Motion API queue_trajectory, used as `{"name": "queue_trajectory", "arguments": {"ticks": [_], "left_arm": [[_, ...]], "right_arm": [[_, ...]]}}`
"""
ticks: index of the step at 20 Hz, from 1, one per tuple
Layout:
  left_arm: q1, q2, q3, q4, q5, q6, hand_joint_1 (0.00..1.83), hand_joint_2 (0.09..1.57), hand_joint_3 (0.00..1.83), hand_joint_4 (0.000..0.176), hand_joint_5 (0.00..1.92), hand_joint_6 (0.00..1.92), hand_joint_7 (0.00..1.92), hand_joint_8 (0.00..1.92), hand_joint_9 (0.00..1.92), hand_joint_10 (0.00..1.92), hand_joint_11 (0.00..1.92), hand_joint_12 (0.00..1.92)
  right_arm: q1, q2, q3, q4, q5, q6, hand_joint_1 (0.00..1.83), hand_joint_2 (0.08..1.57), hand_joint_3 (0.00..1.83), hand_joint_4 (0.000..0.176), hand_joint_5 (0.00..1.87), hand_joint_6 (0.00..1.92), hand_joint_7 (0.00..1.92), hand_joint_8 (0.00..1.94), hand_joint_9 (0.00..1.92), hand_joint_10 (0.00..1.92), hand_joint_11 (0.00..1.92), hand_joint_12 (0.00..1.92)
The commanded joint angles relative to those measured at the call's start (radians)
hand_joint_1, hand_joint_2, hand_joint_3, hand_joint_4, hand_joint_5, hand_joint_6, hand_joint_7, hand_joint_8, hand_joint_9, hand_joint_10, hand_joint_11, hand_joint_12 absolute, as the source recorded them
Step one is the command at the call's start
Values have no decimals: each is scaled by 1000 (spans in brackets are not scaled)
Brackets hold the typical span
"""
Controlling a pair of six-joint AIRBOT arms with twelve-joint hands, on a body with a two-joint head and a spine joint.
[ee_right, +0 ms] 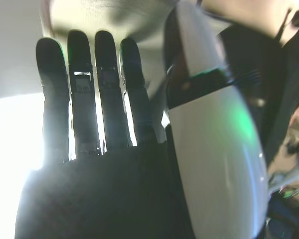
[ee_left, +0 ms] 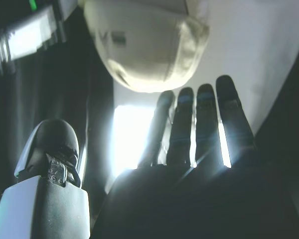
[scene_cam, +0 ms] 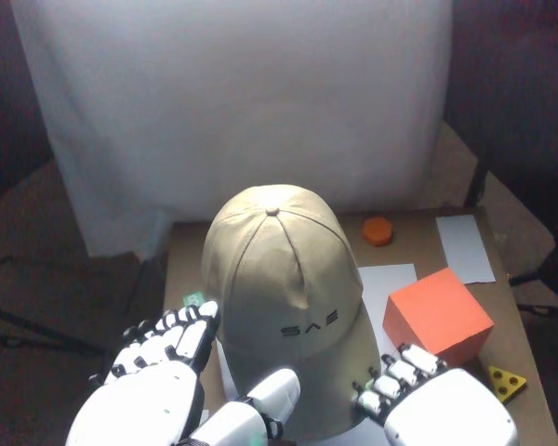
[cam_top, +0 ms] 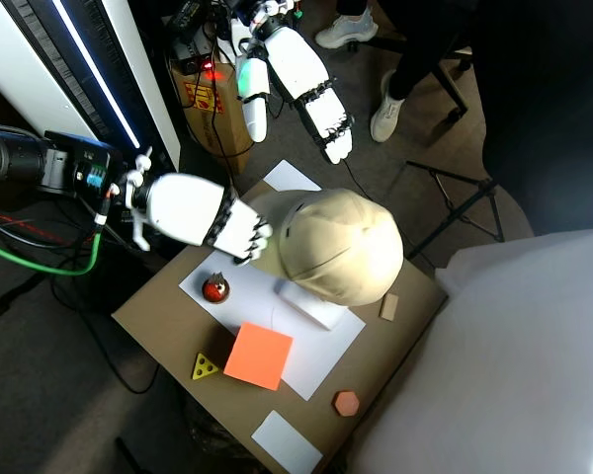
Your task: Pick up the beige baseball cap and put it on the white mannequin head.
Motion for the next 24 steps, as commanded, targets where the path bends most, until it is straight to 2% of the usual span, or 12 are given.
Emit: {"name": "queue_trajectory", "arguments": {"ticks": [1, 6, 11, 14, 17, 18, 20, 22, 23, 24], "left_arm": [[-6, -3, -4, 81, -79, 0, 0, 1115, 0, 0, 44, 2, 34, 1, 32, 3, 0, 339], [-9, 10, 8, 87, -79, -6, 0, 1116, 1, 0, 45, 1, 37, 1, 35, 3, 0, 342], [-36, 33, -3, 75, -79, 53, 0, 1116, 1, 0, 46, 1, 38, 1, 36, 3, 0, 348], [-76, 52, -27, 39, -79, 126, 0, 1115, 0, 0, 47, 1, 41, 2, 39, 2, 0, 330], [-112, 69, -50, 19, -79, 140, 0, 1114, 0, 0, 47, 1, 42, 1, 39, 2, 0, 325], [-152, 89, -75, -29, -64, 158, 0, 1114, 0, 0, 47, 1, 42, 1, 39, 2, 0, 324], [-216, 115, -110, -105, -51, 270, 0, 1115, 0, 0, 48, 1, 42, 1, 39, 2, 0, 323], [-290, 144, -153, -181, -54, 384, 0, 1117, 1, 0, 54, 3, 43, 1, 43, 3, 0, 322], [-308, 151, -166, -200, -54, 409, 27, 1130, 1, 0, 107, 6, 82, 4, 83, 6, 0, 396], [-330, 159, -183, -226, -54, 446, 118, 1122, 1, 0, 209, 6, 206, 6, 185, 4, 0, 556]], "right_arm": [[3, 7, -5, -66, 89, -4, 822, 1025, 0, 0, 412, 4, 430, 3, 359, 57, 9, 1203], [0, 9, -7, -73, 68, 4, 699, 996, 0, 4, 206, 0, 230, 0, 228, 0, 0, 946], [12, 44, -41, -91, 62, 13, 644, 962, 0, 17, 171, 0, 160, 0, 159, 0, 0, 832], [58, 137, -106, -103, 26, 61, 641, 943, 0, 20, 143, 0, 133, 1, 127, 0, 0, 789], [124, 239, -175, -91, -36, 63, 639, 937, 0, 21, 143, 0, 132, 1, 123, 0, 0, 784], [169, 306, -226, -25, -117, 60, 640, 937, 0, 21, 143, 0, 132, 1, 122, 0, 0, 782], [236, 380, -271, 83, -245, 59, 640, 937, 0, 21, 148, 2, 133, 1, 122, 0, 0, 782], [359, 476, -309, 261, -506, -3, 639, 936, 0, 20, 184, 10, 162, 6, 141, 5, 0, 860], [386, 502, -316, 306, -551, -17, 641, 941, 0, 15, 255, 24, 241, 17, 208, 22, 0, 1015], [424, 537, -325, 347, -605, -40, 636, 956, 2, 7, 367, 38, 398, 39, 343, 54, 41, 1183]]}}
